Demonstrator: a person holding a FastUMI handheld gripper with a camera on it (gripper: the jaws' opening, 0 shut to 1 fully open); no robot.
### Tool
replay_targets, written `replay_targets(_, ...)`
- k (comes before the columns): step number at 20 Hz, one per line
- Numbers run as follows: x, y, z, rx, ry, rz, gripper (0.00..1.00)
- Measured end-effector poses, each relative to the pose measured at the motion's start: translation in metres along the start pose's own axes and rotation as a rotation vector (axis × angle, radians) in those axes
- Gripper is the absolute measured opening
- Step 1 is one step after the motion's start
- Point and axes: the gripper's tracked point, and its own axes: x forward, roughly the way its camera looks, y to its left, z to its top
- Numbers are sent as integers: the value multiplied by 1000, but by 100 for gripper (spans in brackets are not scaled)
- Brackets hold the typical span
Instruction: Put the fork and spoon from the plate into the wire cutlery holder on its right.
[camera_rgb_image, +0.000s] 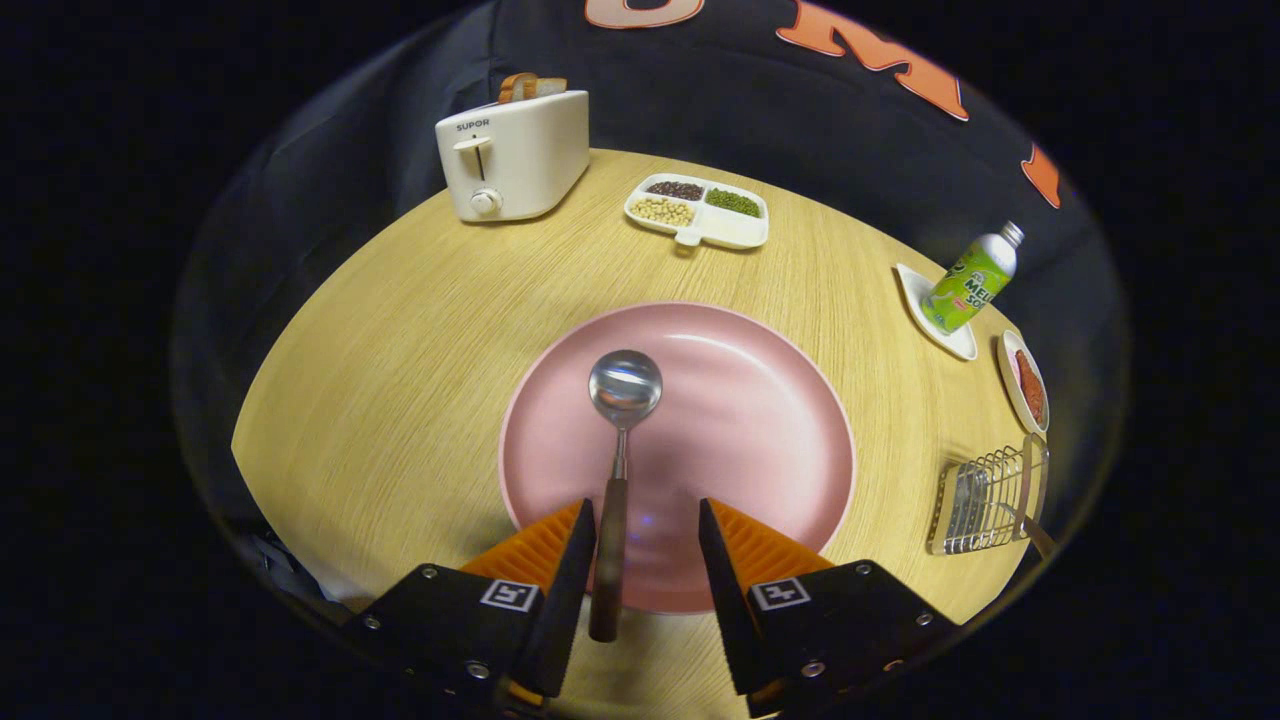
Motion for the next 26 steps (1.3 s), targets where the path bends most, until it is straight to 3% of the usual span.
replay_targets(8, 8, 7, -5, 24, 45, 59, 12)
replay_targets(15, -15, -17, 15, 172, -32, 96, 7)
replay_targets(26, -109, -149, 34, 369, -235, -21, 7)
